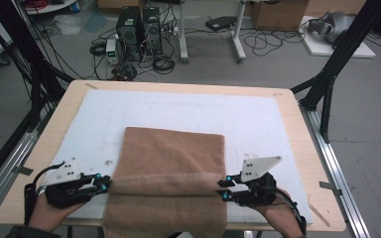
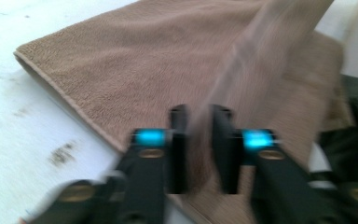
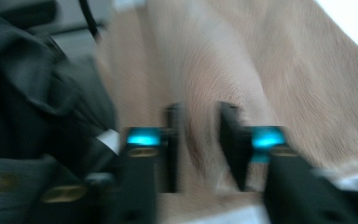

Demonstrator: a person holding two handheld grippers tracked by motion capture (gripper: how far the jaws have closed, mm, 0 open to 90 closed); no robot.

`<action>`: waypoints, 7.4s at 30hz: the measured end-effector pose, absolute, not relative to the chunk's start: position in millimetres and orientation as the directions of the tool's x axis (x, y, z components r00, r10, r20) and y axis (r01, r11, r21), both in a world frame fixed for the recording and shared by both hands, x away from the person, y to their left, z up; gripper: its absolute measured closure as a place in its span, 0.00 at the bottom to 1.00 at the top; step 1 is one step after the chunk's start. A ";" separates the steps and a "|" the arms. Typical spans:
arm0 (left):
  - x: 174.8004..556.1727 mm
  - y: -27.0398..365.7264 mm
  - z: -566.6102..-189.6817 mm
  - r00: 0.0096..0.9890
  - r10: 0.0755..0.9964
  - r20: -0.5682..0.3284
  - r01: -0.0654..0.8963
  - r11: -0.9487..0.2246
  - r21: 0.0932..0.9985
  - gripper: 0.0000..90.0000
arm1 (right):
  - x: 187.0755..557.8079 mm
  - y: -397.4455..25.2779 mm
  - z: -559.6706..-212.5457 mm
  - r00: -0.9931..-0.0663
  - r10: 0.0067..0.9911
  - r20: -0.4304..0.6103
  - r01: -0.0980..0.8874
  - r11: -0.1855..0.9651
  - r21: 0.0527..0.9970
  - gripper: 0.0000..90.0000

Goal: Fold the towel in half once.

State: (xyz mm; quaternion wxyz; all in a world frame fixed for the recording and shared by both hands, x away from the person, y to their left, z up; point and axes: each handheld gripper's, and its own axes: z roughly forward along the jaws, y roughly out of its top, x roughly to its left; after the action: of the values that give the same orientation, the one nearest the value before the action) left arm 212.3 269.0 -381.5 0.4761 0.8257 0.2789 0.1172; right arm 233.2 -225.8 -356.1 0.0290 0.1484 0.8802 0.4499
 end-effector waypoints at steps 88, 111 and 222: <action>321.4 223.7 -446.9 0.702 0.712 0.004 0.436 -0.435 0.788 0.75 | 339.5 -222.2 -437.4 -0.851 0.522 0.059 0.415 0.599 0.685 0.69; 317.1 232.7 -417.6 0.695 0.717 -0.058 0.425 -0.344 0.837 0.96 | 349.4 -232.9 -401.5 -0.853 0.512 0.099 0.411 0.545 0.731 0.94; 265.7 215.8 -414.4 0.763 0.640 -0.093 0.403 -0.358 0.842 0.34 | 299.7 -218.9 -387.4 -0.883 0.458 0.107 0.345 0.476 0.809 0.29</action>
State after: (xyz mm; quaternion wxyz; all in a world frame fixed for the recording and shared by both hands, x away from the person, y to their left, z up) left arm 265.7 215.8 -414.4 0.4674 0.8142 0.3201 0.1267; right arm 299.7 -218.9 -387.4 0.0618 0.2342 0.8567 0.4553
